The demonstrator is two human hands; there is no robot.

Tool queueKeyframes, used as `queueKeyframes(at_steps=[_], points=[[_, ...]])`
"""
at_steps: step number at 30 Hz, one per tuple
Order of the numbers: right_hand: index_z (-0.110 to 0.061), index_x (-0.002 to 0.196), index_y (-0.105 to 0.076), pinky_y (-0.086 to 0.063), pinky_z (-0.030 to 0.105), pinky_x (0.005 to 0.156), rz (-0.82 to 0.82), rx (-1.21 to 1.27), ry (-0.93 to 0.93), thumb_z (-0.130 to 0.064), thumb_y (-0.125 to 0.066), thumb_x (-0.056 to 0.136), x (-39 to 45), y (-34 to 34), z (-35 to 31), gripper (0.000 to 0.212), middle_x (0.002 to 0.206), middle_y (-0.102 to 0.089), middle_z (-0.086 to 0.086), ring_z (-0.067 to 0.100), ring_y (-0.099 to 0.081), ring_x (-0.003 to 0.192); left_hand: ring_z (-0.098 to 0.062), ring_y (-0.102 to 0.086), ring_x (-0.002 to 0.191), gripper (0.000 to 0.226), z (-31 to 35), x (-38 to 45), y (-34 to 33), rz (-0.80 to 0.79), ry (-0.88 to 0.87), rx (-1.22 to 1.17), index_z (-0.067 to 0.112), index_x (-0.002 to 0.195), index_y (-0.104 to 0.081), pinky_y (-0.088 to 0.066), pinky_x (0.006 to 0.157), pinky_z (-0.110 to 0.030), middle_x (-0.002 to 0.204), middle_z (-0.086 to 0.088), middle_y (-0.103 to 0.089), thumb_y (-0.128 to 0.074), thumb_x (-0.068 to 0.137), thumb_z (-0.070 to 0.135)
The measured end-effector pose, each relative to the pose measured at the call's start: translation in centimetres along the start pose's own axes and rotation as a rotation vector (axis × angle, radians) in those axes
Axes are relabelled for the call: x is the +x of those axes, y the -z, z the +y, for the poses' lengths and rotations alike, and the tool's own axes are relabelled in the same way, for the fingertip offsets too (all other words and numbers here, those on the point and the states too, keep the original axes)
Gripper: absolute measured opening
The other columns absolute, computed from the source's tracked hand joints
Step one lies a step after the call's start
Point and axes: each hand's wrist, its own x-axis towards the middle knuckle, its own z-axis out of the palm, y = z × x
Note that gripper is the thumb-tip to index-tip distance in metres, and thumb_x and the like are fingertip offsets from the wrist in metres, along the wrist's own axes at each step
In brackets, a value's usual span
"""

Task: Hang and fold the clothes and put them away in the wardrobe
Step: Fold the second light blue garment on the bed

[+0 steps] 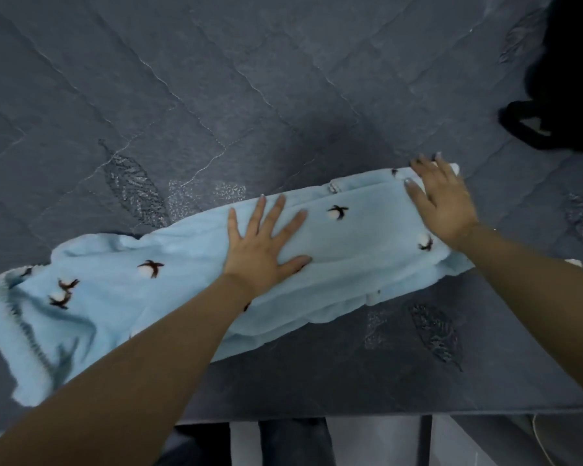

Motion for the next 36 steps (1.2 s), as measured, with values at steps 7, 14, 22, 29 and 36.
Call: queueKeyframes(at_steps=[7,14,22,29,36], points=[[-0.006,0.119,-0.064,-0.027,0.043,0.106,-0.063,0.107,-0.084,-0.036,-0.042,0.102,2.0,3.3,0.7,0.041,0.127,-0.056,0.016,0.035,-0.042,0.121,-0.019,0.017,0.148,0.079,-0.3,-0.1,1.1,-0.071,-0.003,-0.067,0.053,0.144,0.022,0.011,0.112,-0.064,0.161,0.011,0.018,-0.010,0.079,0.085],[-0.001,0.094,-0.067,-0.025,0.041,0.103,0.032,0.055,-0.218,-0.034,-0.043,0.103,4.7,4.7,-0.5,0.041,0.106,-0.063,0.019,0.035,-0.048,0.111,-0.021,0.016,0.149,0.078,-0.3,-0.4,0.7,-0.035,-0.029,-0.029,0.050,0.147,0.019,0.010,0.113,-0.064,0.161,0.010,0.018,-0.009,0.082,0.085],[-0.005,0.125,-0.058,-0.014,0.052,0.117,0.404,-0.001,0.062,-0.026,-0.033,0.103,-2.5,4.0,-9.7,0.039,0.133,-0.054,0.015,0.030,-0.042,0.132,-0.011,-0.001,0.150,0.058,-2.1,-2.6,4.9,-0.056,-0.049,-0.128,0.041,0.153,-0.003,0.011,0.117,-0.056,0.164,0.007,0.002,-0.015,0.098,0.056],[-0.027,0.156,-0.010,0.003,0.054,0.118,-0.082,-0.155,0.235,-0.043,-0.024,0.104,-10.1,-7.0,-21.3,0.056,0.164,-0.005,-0.002,0.020,-0.001,0.151,-0.020,-0.028,0.143,0.057,-14.8,-9.9,5.9,-0.130,0.200,-0.086,0.033,0.150,-0.031,-0.004,0.119,-0.047,0.156,0.001,-0.031,-0.018,0.100,0.056],[-0.031,0.154,-0.022,0.006,0.055,0.118,0.054,0.072,0.122,-0.052,-0.025,0.100,-12.0,-9.7,-26.6,0.058,0.163,-0.011,-0.003,0.021,-0.002,0.151,-0.022,-0.057,0.101,0.028,-23.1,-10.3,7.7,-0.302,0.375,-0.497,0.031,0.099,-0.064,-0.041,0.089,-0.033,0.101,0.001,-0.063,-0.047,0.096,0.053]])
